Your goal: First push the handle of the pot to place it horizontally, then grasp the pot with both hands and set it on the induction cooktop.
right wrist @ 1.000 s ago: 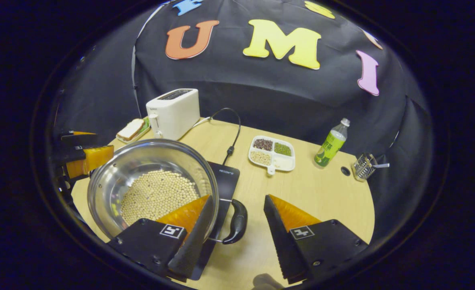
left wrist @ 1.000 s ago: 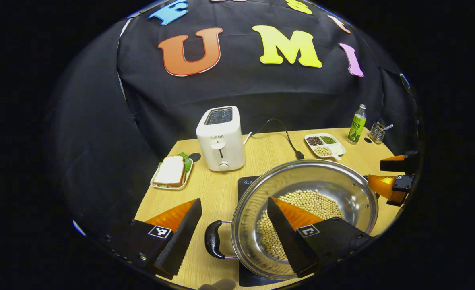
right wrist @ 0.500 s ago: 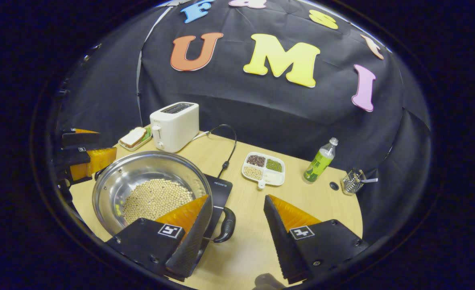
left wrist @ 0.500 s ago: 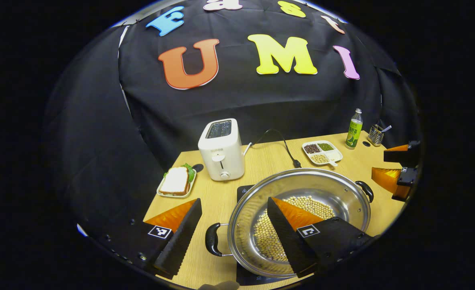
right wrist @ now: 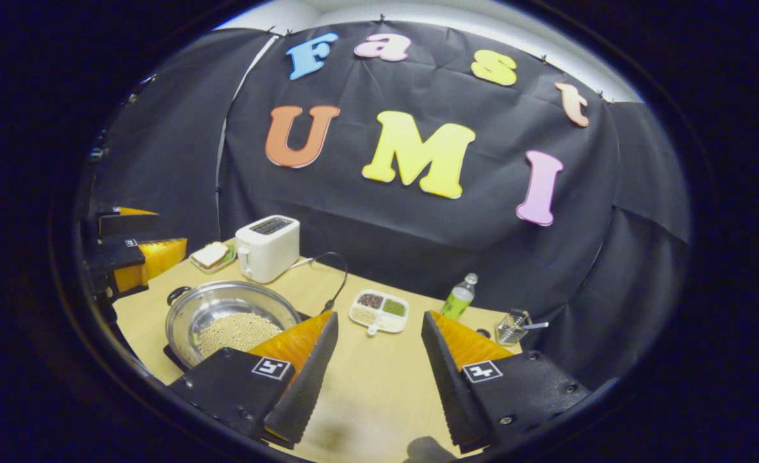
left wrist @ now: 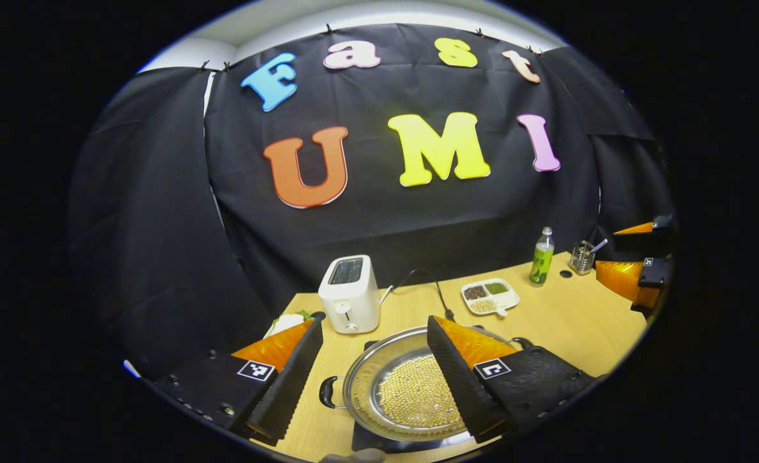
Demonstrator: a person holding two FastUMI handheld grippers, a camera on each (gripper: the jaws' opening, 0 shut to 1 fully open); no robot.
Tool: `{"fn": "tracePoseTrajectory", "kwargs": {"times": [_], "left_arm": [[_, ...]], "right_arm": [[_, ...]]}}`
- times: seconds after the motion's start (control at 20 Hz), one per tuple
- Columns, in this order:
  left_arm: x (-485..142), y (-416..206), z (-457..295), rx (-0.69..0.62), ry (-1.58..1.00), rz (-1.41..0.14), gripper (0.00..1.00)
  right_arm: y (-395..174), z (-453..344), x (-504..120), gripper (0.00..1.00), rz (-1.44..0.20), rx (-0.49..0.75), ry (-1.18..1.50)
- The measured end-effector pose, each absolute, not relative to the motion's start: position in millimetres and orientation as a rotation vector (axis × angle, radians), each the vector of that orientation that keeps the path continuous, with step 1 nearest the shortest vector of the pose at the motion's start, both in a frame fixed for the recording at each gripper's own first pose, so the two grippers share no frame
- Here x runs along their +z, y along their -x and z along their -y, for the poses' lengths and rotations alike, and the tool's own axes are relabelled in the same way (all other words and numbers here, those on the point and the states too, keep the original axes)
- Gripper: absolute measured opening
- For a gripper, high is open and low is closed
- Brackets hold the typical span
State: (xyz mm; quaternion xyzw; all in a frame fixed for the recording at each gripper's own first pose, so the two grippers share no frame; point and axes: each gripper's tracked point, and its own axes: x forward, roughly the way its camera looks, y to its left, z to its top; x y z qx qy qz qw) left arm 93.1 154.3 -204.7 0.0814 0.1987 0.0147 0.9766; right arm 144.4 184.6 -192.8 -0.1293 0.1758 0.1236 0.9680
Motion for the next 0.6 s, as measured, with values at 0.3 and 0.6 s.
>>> {"fn": "tracePoseTrajectory", "kwargs": {"times": [0.3,0.6], "left_arm": [[-116,-55,-88,0.081,-0.165,-0.230,0.96],[-59,-4,7,0.074,-0.115,-0.141,0.96]], "right_arm": [[-115,-82,-114,1.00,-0.214,0.199,0.185],[-68,36,-61,1.00,-0.137,0.170,0.029]]}}
